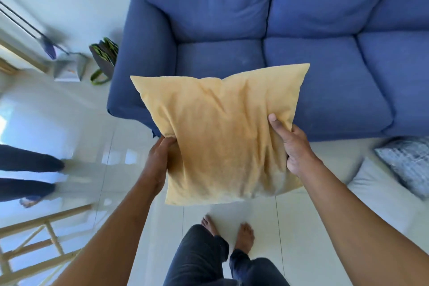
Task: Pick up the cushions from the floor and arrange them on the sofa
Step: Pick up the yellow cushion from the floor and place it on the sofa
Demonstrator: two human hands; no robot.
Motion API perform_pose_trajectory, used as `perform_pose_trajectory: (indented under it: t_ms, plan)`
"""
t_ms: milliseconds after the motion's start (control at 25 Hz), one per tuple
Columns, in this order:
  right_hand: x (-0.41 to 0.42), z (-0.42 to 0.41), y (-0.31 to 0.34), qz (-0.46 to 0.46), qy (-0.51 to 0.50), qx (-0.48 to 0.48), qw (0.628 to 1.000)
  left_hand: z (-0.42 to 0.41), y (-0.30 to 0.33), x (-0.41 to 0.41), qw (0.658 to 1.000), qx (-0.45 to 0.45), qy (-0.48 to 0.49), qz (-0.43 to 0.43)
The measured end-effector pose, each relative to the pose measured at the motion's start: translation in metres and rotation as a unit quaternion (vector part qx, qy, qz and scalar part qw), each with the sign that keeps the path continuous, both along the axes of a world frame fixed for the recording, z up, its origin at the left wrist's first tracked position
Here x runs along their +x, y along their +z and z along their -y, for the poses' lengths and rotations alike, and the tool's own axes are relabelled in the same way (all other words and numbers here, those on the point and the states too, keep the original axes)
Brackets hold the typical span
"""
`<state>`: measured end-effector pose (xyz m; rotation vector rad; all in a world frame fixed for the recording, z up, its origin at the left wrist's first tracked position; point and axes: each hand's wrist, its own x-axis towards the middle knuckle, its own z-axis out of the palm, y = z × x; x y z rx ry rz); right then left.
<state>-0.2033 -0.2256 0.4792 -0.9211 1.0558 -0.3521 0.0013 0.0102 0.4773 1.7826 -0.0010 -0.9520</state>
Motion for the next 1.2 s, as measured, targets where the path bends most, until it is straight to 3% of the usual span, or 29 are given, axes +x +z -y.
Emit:
perform_pose_trajectory:
  t_ms: [320, 600, 1040, 1200]
  plan:
    - [0.086, 0.072, 0.050, 0.072, 0.019, -0.055, 0.996, 0.081, 0.056, 0.099, 0.997, -0.077, -0.001, 0.022]
    - [0.202, 0.178, 0.054, 0.063, 0.022, -0.072, 0.995, 0.193, 0.040, 0.247, 0.991, -0.129, -0.026, 0.010]
    - [0.349, 0.328, -0.001, 0.026, 0.007, -0.013, 1.000, 0.343, 0.018, 0.377, 0.998, -0.062, -0.012, 0.026]
    - [0.395, 0.379, -0.056, 0.013, 0.013, 0.000, 1.000, 0.389, -0.026, 0.420, 0.999, -0.041, 0.014, 0.025]
